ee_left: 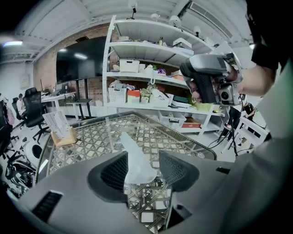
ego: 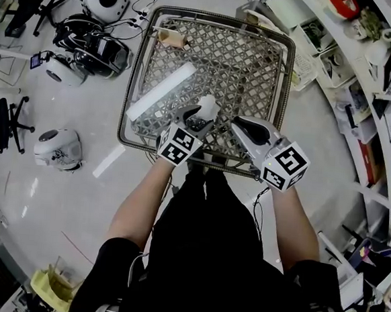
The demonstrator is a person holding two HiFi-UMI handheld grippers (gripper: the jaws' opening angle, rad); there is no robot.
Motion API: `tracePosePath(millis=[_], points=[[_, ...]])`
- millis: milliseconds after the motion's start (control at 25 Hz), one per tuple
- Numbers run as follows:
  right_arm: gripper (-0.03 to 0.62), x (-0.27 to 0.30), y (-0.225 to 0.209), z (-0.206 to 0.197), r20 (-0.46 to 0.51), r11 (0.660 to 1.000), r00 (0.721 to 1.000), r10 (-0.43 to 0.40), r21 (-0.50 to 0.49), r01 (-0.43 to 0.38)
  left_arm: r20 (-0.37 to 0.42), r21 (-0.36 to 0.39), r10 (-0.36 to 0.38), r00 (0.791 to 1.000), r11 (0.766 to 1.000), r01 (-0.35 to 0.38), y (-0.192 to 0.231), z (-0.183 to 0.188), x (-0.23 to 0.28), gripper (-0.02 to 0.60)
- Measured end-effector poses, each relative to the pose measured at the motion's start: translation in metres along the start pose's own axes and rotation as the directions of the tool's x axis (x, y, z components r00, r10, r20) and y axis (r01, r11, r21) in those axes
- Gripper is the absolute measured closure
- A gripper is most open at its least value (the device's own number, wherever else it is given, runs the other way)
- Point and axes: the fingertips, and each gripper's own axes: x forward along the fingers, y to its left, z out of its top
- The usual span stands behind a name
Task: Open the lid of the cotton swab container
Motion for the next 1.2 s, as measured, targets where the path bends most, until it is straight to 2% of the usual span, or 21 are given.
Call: tracePosePath(millis=[160, 360, 600, 760, 880, 960, 1200], points=[[0.539, -0.004, -0.004, -0.002, -0.001, 1.0, 1.0, -0.009, 0.012, 0.009, 0.004, 0.021, -0.018, 1.0, 1.0, 0.018, -0.007, 0.008, 0.006, 0.37], [0.539, -0.01, -0.009, -0.005, 0.001, 1.0, 1.0, -0.02, 0.019, 0.02, -0.004, 0.011, -0.035, 0.999, 0.999, 0.035, -0.023, -0.002, 0.009, 0.43], [0.539, -0.012, -0.008, 0.004, 0.014, 1.0, 1.0, -0.023, 0.014, 0.022, 0.01, 0.006, -0.061, 0.998, 0.998, 0.061, -0.035, -0.002, 0.001, 0.413], [0.544, -0.013, -0.003, 0.022, 0.039, 1.0, 0.999, -0.027, -0.006, 0.027, 0.062, 0.004, -0.043, 0.997, 0.999, 0.043, -0.031, 0.018, -0.022, 0.41], [0.583, -0.015, -0.001, 0.039, 0.066, 0.999, 0.997, -0.035, -0.017, 0.036, 0.102, 0.001, -0.014, 0.995, 1.0, 0.013, -0.024, 0.041, -0.047, 0.41], [0.583, -0.018, -0.002, 0.05, 0.092, 0.999, 0.995, -0.044, -0.009, 0.045, 0.131, -0.005, 0.006, 0.991, 1.0, -0.005, -0.017, 0.056, -0.061, 0.41], [0.585, -0.029, 0.0, 0.073, 0.158, 0.998, 0.985, -0.064, 0.009, 0.064, 0.21, -0.11, 0.067, 0.975, 0.993, -0.044, 0.009, 0.095, -0.104, 0.41]])
